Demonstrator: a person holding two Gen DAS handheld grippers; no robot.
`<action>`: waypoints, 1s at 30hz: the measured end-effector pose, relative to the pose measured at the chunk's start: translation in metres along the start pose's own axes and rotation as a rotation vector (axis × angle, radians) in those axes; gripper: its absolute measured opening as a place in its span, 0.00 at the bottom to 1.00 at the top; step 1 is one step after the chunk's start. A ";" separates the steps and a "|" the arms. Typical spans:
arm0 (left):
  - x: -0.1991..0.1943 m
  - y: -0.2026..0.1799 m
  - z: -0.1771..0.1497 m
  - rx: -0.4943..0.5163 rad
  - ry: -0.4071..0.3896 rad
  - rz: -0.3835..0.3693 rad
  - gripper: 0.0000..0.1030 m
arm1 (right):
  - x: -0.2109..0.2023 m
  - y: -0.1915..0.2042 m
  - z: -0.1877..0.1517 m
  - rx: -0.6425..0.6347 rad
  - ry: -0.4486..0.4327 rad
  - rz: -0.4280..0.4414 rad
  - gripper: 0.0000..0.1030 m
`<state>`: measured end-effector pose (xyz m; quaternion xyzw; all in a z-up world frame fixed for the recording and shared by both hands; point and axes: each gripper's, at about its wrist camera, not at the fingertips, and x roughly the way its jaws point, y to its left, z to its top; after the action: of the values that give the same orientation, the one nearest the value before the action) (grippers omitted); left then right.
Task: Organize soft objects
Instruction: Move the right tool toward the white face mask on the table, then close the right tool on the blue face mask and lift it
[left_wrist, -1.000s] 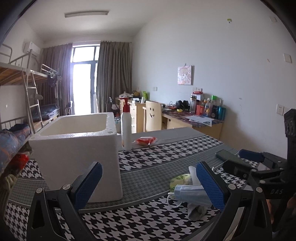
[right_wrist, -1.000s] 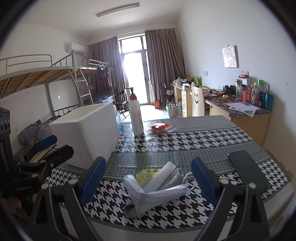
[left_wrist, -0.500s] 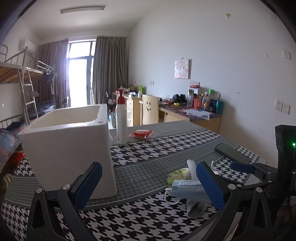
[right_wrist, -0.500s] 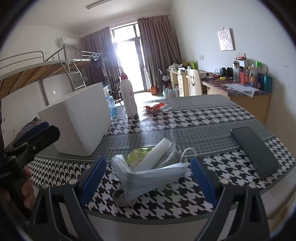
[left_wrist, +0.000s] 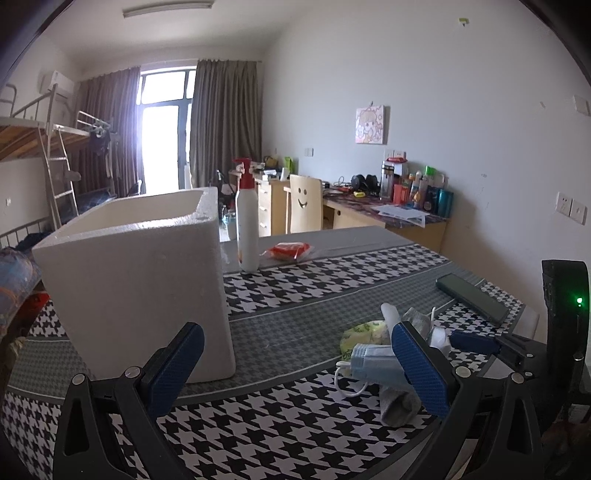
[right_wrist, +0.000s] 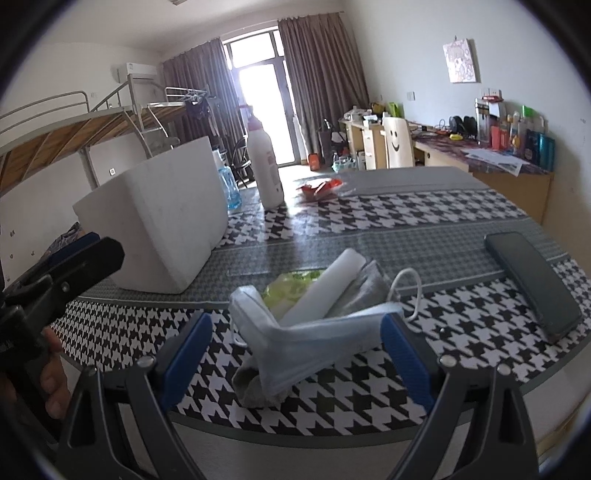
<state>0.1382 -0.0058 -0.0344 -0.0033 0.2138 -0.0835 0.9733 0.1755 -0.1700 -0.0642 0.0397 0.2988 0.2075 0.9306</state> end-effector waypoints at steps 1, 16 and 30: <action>0.002 -0.001 -0.001 0.001 0.007 -0.002 0.99 | 0.001 -0.001 -0.001 0.004 0.004 0.004 0.92; 0.019 -0.013 -0.009 0.011 0.082 -0.006 0.99 | -0.010 -0.010 -0.016 0.037 0.052 0.055 0.34; 0.014 -0.030 -0.006 0.045 0.077 -0.037 0.99 | -0.051 -0.021 -0.006 0.037 -0.037 0.075 0.16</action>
<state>0.1435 -0.0375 -0.0446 0.0180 0.2489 -0.1063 0.9625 0.1420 -0.2101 -0.0456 0.0719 0.2834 0.2360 0.9267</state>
